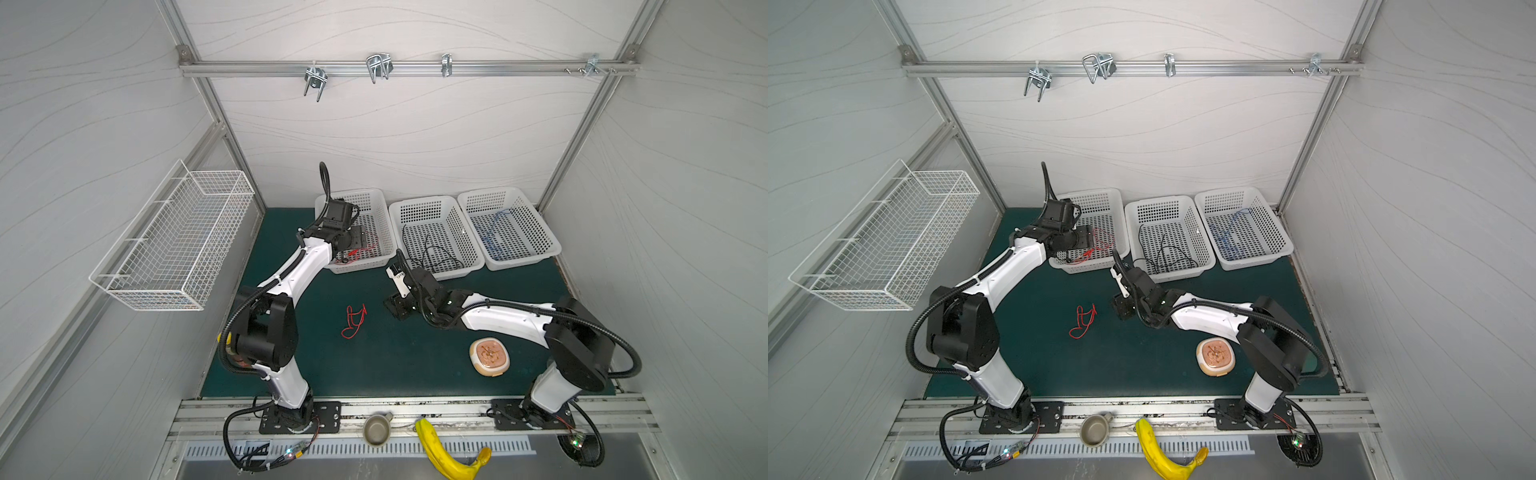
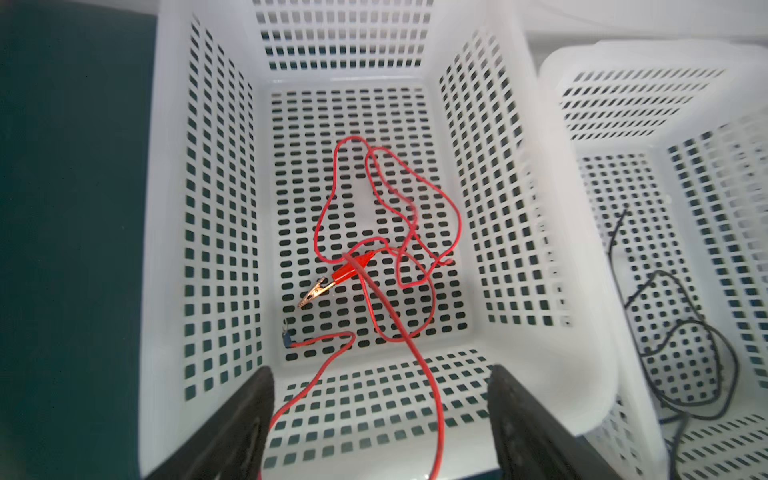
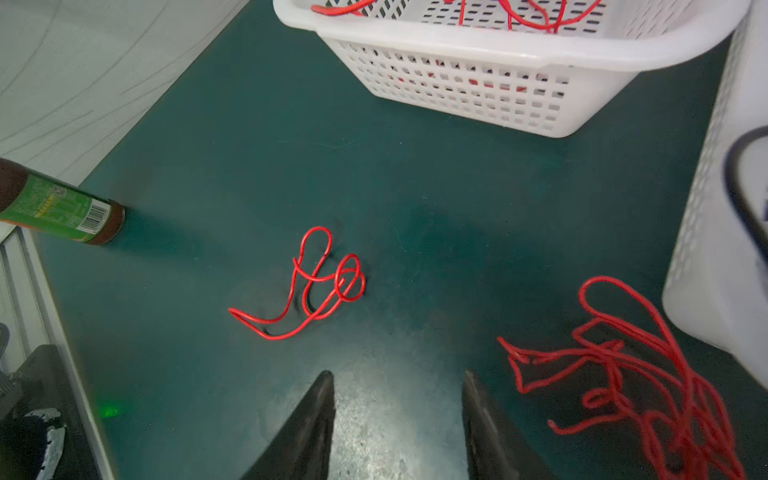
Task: Untangle the cables
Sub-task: 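Grasp the small red wire loop with the right gripper while the left returns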
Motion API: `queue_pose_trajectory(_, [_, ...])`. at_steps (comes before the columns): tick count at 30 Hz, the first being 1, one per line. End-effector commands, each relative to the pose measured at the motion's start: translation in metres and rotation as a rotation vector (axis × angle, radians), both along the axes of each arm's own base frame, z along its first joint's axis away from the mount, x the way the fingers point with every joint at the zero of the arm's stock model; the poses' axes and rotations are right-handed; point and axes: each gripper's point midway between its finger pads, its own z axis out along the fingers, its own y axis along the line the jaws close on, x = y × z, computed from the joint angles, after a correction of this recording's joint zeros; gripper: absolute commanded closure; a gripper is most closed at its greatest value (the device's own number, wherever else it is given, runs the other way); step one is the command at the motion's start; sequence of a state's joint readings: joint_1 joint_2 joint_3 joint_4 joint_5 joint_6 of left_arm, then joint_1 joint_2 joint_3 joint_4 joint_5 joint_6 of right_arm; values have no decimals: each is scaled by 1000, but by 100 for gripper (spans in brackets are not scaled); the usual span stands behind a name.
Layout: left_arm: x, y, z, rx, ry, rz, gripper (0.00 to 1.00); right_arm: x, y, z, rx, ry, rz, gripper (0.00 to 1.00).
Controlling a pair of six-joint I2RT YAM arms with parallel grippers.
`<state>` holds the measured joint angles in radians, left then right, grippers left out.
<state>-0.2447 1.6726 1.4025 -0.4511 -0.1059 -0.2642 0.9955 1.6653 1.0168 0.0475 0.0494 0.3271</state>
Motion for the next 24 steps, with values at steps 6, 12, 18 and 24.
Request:
queue_pose_trajectory(6, [-33,-19,69,-174,-246,-102,19,-2,32,-11,18,36,62,42])
queue_pose_trajectory(12, [-66,-27,66,-274,-274,-146,19,-1,47,-23,23,53,78,39])
queue_pose_trajectory(18, [-92,-34,55,-307,-248,-192,19,2,60,-34,27,77,96,38])
queue_pose_trajectory(24, [-103,-25,47,-285,-238,-160,19,8,74,-49,21,95,95,38])
